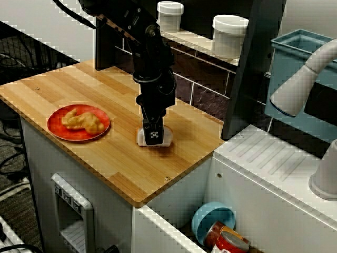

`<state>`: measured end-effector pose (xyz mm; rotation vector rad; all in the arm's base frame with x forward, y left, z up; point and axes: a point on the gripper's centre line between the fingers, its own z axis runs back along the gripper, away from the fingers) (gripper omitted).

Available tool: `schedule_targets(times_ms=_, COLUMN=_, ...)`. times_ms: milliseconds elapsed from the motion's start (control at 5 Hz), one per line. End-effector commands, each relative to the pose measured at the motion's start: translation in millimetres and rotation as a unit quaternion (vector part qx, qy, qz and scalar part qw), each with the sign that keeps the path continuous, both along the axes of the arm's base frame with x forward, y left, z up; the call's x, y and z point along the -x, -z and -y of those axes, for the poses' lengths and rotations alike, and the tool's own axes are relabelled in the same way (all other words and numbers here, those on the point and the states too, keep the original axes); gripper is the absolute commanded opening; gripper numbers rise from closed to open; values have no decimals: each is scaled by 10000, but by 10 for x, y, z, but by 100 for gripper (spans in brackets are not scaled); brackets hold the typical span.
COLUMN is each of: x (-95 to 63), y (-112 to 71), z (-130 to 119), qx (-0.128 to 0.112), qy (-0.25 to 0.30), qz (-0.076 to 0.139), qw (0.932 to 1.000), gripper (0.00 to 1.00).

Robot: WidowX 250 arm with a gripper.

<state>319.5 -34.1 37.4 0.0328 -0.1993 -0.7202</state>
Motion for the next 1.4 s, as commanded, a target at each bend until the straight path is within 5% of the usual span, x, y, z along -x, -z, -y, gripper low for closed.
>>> schedule_targets(times_ms=0, x=-70, y=-359, z=-101, qx=183, qy=50, qz=94, qw=9998, gripper=0)
schedule_targets(times_ms=600, x=-89, y=-1144, z=-226, qx=859, qy=217, qz=107, qw=9960, gripper=0)
schedule_targets(times_ms=1200, x=-106, y=-1636, z=-471, qx=1250, qy=229, qz=321, qw=9914, gripper=0)
